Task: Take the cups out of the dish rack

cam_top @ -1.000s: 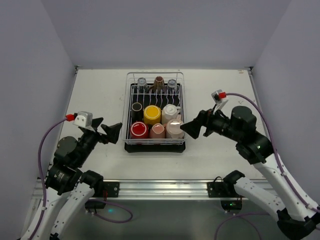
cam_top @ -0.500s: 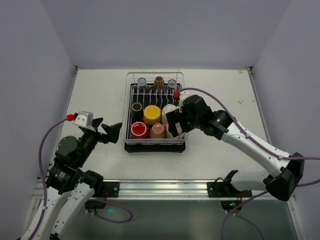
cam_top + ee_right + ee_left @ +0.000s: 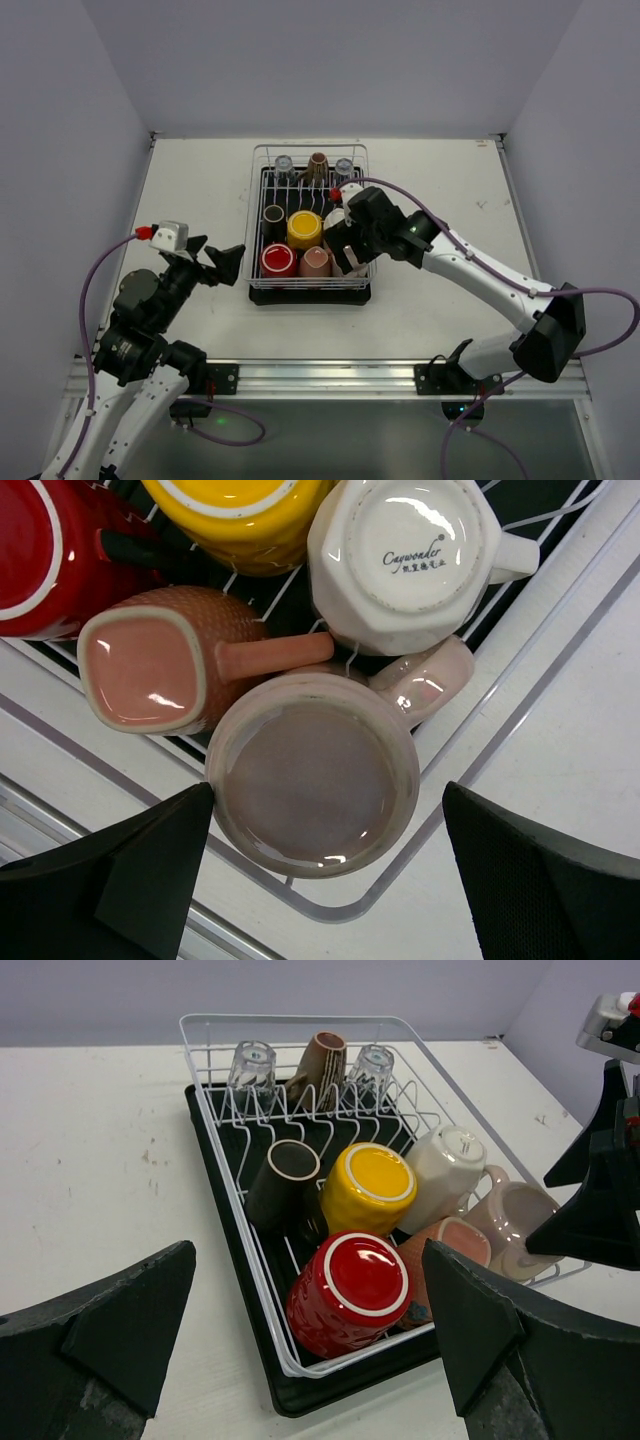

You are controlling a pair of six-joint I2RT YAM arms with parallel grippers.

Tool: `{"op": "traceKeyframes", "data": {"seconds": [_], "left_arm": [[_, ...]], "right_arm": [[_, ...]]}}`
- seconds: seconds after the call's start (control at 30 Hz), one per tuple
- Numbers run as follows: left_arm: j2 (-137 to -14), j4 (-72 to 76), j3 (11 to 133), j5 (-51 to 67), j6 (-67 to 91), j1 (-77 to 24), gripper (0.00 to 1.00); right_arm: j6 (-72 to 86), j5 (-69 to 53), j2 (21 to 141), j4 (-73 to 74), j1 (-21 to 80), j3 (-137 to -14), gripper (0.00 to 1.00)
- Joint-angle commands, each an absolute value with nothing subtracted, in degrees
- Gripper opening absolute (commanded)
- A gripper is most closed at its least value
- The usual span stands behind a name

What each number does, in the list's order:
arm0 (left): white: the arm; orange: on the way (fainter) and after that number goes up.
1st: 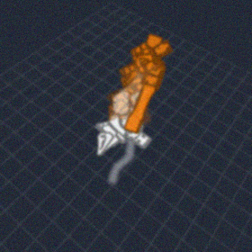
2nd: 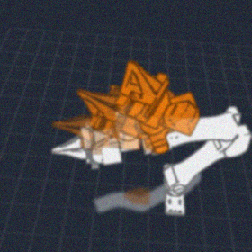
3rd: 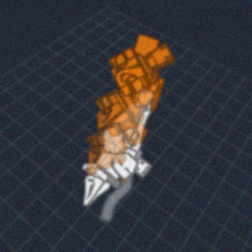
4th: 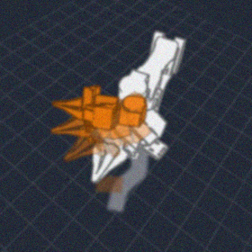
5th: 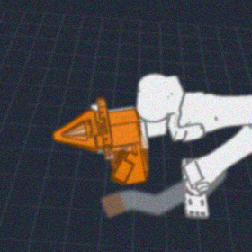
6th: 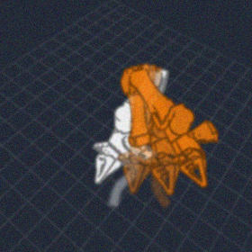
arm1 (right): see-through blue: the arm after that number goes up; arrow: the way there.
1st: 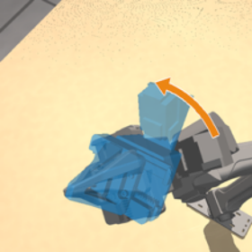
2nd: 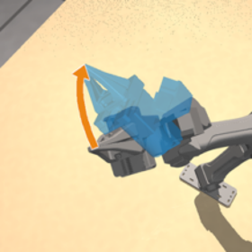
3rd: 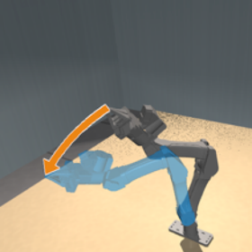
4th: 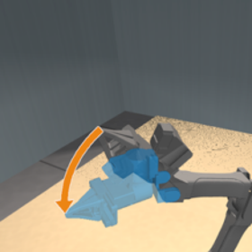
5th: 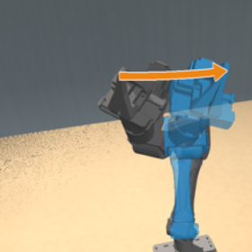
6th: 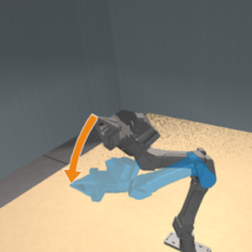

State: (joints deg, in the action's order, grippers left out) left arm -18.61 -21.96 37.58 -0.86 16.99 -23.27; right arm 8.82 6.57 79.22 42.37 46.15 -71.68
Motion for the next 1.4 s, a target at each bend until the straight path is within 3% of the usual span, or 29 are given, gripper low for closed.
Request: {"op": "traceKeyframes", "data": {"seconds": [0.0,0.53,0.6,0.7,0.73,0.77,1.0,1.37], "left_arm": [[-19.4,-20.7,37.3,-0.9,17.5,-23.2,1.00],[-20.1,-20.9,37.4,-1.0,17.5,-23.2,1.00],[-20.2,-20.9,37.4,-0.9,17.5,-23.2,1.00],[-20.7,-20.8,37.7,-0.4,17.6,-23.2,1.00],[-20.8,-20.8,37.8,-0.4,17.6,-23.2,1.00],[-20.9,-20.8,37.8,-0.3,17.5,-23.2,1.00],[-22.9,-20.6,39.5,3.6,18.3,-23.3,1.00],[-26.0,-15.3,45.0,23.8,31.4,-23.2,0.98]], "right_arm": [[6.1,7.6,80.8,42.8,46.5,-73.7,0.99],[5.5,7.6,87.7,41.0,46.5,-73.1,0.97],[5.8,8.7,85.9,40.0,46.5,-73.0,0.90],[6.1,10.5,82.8,39.6,46.5,-74.3,0.55],[6.2,10.9,82.1,39.6,46.5,-74.8,0.54],[6.3,11.3,81.5,39.6,46.6,-75.2,0.47],[7.5,14.1,75.9,40.4,46.5,-78.7,0.34],[17.5,8.0,63.0,30.0,46.5,-74.9,0.21]]}}
